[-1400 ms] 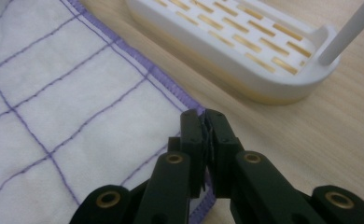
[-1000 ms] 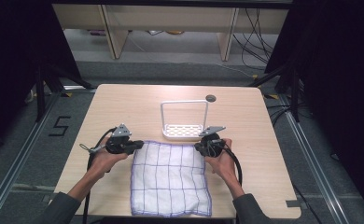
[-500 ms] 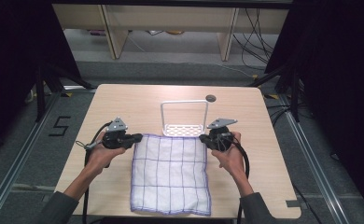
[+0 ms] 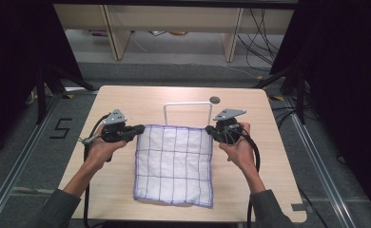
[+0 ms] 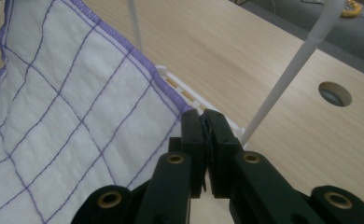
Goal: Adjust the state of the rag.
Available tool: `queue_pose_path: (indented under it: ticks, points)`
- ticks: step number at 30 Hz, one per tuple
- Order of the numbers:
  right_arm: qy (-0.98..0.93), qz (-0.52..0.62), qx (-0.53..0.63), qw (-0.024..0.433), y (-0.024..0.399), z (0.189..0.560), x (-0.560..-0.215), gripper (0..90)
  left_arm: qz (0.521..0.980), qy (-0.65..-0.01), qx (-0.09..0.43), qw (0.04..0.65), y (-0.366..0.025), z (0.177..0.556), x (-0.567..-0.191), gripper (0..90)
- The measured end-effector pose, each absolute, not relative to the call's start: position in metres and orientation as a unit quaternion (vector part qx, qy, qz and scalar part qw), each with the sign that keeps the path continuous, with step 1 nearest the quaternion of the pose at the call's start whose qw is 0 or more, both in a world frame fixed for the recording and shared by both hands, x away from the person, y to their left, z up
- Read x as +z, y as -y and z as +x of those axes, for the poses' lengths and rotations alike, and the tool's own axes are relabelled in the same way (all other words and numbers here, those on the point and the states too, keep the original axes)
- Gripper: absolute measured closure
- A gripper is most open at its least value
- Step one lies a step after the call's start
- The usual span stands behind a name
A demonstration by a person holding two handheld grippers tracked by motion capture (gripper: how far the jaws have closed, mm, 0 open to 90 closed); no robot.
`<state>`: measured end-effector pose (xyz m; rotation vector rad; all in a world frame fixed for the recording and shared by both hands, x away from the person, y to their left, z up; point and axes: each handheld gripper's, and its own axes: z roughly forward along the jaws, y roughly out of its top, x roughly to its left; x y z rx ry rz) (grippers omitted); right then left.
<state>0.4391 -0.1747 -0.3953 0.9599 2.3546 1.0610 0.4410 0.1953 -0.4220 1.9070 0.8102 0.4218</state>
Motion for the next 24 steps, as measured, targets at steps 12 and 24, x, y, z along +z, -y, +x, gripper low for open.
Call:
queue_pose_path:
  ticks: [12, 24]
  points:
    - [-0.847, 0.313, 0.386, 0.189, 0.186, 0.399, -0.405, 87.6, 0.803, -0.305, 0.151, 0.489, -0.205, 0.398, -0.441, 85.8]
    - [-0.861, 0.299, 0.379, 0.16, 0.188, 0.352, -0.44, 87.5, 0.822, -0.281, 0.126, 0.479, -0.21, 0.354, -0.465, 85.7]
